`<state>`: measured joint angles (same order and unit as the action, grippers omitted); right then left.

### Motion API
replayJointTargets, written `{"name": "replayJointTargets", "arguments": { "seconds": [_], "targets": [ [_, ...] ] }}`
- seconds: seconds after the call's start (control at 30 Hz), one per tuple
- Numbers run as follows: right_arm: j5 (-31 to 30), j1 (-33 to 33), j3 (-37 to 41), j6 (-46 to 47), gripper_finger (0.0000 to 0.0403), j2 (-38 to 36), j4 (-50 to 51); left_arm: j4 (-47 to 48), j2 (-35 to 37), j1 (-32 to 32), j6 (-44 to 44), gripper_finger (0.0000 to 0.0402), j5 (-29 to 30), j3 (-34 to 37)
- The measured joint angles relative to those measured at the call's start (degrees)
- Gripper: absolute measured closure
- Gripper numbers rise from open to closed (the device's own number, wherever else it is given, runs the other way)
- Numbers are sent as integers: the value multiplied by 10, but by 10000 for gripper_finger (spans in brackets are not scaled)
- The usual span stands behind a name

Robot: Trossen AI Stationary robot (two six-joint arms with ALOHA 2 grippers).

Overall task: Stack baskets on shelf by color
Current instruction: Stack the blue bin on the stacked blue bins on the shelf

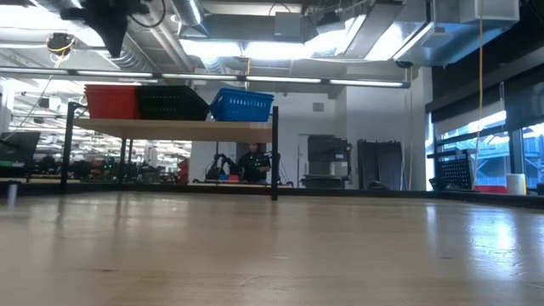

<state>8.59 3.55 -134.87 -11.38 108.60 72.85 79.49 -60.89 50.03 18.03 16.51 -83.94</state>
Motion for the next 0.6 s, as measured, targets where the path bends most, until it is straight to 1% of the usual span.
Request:
{"name": "replayJointTargets", "arguments": {
  "seconds": [0.17,0.27,0.33,0.43,0.47,0.53,0.6],
  "targets": [
    [-139,0,0,46,318,0,-17,49,47,-70,32,401,-93,-1],
    [-200,0,0,66,318,0,-19,84,73,-124,58,401,-142,-1],
    [-224,0,0,75,318,0,-19,109,89,-162,76,401,-185,-1],
    [-245,0,0,80,318,0,-19,92,127,-225,108,402,-287,22],
    [-246,0,0,79,318,0,-19,84,136,-244,121,401,-309,28],
    [-246,0,0,67,318,0,-19,77,148,-283,150,401,-330,40],
    [-246,0,0,63,318,0,-19,77,149,-320,175,401,-328,57]
  ]
}}
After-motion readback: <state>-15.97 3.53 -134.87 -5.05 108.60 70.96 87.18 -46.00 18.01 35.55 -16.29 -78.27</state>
